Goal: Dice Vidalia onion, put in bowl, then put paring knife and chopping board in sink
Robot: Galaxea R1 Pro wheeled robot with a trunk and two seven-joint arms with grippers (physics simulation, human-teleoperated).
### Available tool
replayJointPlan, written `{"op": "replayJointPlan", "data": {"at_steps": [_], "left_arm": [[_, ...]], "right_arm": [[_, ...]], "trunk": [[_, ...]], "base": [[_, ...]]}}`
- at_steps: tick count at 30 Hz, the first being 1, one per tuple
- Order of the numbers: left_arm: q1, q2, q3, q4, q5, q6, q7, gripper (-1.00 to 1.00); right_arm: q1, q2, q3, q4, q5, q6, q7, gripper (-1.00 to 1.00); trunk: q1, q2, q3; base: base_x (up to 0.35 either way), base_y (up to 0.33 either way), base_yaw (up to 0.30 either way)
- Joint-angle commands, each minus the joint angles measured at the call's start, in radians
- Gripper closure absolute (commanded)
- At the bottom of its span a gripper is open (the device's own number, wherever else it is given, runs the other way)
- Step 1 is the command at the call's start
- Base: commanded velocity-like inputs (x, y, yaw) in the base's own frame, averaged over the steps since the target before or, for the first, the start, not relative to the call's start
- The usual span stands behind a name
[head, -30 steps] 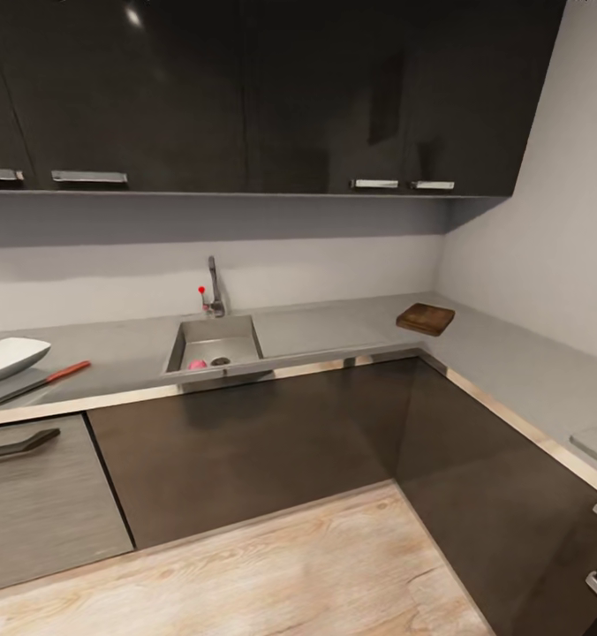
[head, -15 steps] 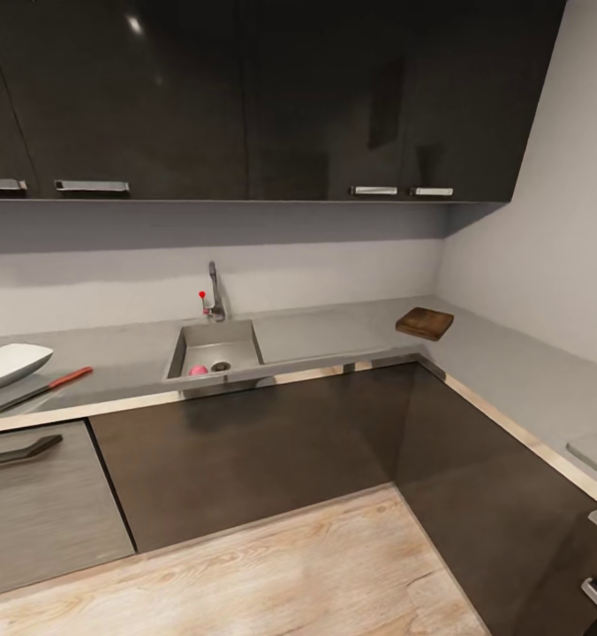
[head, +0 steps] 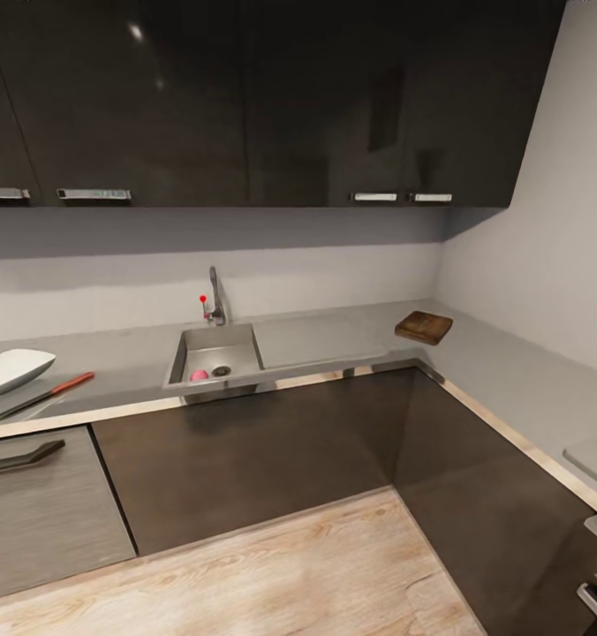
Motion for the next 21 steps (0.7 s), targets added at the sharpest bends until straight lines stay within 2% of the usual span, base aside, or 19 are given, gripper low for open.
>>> {"op": "replayJointPlan", "data": {"at_steps": [1,21], "left_arm": [[0.000,0.000,0.001,-0.001,0.002,-0.002,0.000,-1.00],[0.000,0.000,0.002,-0.001,0.003,-0.001,0.000,-1.00]], "right_arm": [[0.000,0.000,0.000,0.001,0.000,-0.003,0.000,-1.00],[0.000,0.000,0.000,0.001,0.000,-0.003,0.000,-1.00]], "trunk": [[-0.004,0.007,0.002],[-0.081,0.147,0.065]], "base": [[0.000,0.000,0.000],[0.000,0.000,0.000]]}}
